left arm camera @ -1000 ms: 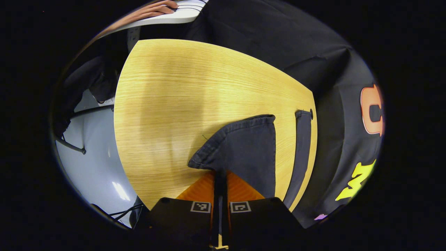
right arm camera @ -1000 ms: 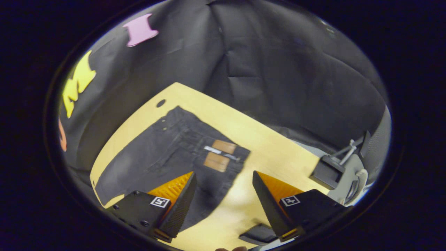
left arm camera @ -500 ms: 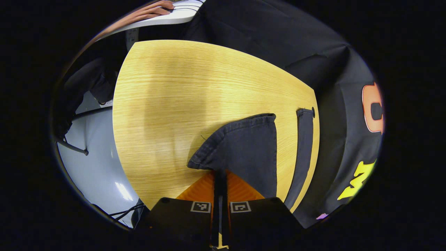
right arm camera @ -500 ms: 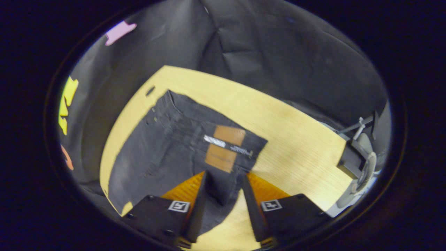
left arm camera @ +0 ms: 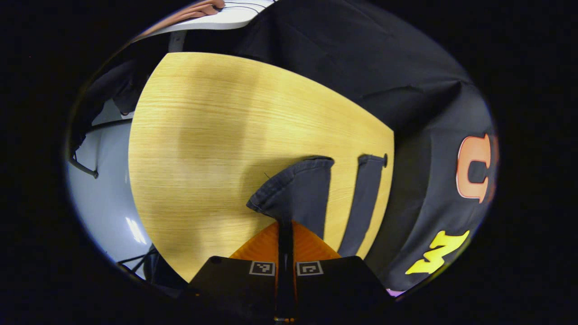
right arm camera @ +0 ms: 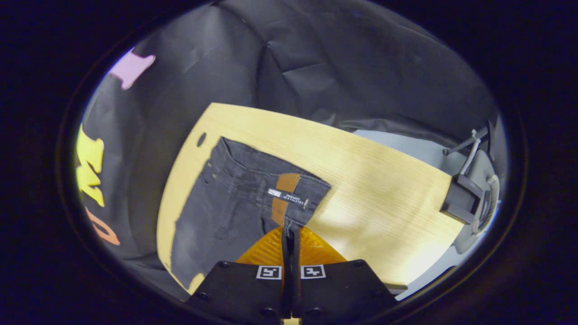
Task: Grasp the waist and the cuffs of the jeans and fold them to make the two legs overlap; first hold the waist and fold one-third of the jeans toward the cuffs, then hold the cuffs and fold the remaining one-third in the same direction to finish folding.
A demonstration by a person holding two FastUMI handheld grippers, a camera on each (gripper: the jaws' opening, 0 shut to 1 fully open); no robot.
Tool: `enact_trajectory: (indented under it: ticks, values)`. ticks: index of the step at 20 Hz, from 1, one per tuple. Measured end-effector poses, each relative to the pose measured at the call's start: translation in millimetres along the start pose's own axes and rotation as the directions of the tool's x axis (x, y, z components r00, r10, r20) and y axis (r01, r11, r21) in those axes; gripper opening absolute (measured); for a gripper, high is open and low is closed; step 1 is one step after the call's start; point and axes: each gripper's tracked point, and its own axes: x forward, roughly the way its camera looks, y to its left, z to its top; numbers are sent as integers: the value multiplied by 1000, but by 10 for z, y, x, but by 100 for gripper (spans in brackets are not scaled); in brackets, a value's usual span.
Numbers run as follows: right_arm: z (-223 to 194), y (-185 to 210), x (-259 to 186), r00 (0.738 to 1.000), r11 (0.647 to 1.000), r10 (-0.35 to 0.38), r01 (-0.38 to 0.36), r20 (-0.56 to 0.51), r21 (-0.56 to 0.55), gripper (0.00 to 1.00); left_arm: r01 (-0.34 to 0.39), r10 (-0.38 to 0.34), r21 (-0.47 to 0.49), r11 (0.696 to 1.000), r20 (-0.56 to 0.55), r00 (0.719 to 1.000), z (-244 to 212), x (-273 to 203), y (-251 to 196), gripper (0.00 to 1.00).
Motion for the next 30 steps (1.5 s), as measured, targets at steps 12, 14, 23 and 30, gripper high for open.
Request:
enact_trajectory:
  ticks: [12,14,23,30]
  values:
    - [748,1946,623,959,957,279,-282,48,64,1,110,-109,51,993,-7,994,101,1054,-2029,3]
    - [807,2041,881,963,963,263,-266,61,47,1,94,-95,107,990,4,996,111,1439,-2269,4]
    - [791,2194,1848,974,976,198,-187,105,-110,1,33,-48,263,964,49,998,179,2489,-2386,4]
    - [737,2337,1656,961,951,245,-212,130,-226,100,25,-193,639,769,194,962,274,1903,-2880,98]
